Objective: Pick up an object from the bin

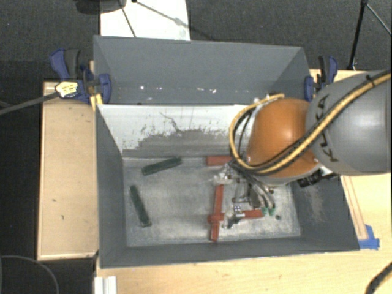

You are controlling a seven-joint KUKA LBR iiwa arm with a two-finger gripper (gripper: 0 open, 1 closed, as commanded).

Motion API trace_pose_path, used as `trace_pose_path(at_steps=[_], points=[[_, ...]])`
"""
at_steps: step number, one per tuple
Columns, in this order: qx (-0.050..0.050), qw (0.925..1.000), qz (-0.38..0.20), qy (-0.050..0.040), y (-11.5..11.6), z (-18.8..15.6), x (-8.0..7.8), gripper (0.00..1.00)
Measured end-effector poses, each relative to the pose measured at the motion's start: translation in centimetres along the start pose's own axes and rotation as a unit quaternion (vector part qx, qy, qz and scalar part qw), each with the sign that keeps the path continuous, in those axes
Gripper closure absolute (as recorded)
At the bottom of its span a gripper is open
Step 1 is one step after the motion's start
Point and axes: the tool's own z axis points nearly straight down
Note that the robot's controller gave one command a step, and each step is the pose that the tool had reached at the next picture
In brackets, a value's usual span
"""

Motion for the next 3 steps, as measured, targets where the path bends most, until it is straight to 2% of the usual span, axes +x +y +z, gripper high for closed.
trace_pose_path(at_steps=[1,2,3], points=[[0.000,0.9988,-0.048,-0.0119,-1.7,5.2,-2.2,1.00],[0.000,0.9988,-0.047,-0.0118,-1.7,5.2,-2.2,1.00],[0.000,0.9982,-0.060,-0.0033,0.2,-12.3,-4.2,1.00]])
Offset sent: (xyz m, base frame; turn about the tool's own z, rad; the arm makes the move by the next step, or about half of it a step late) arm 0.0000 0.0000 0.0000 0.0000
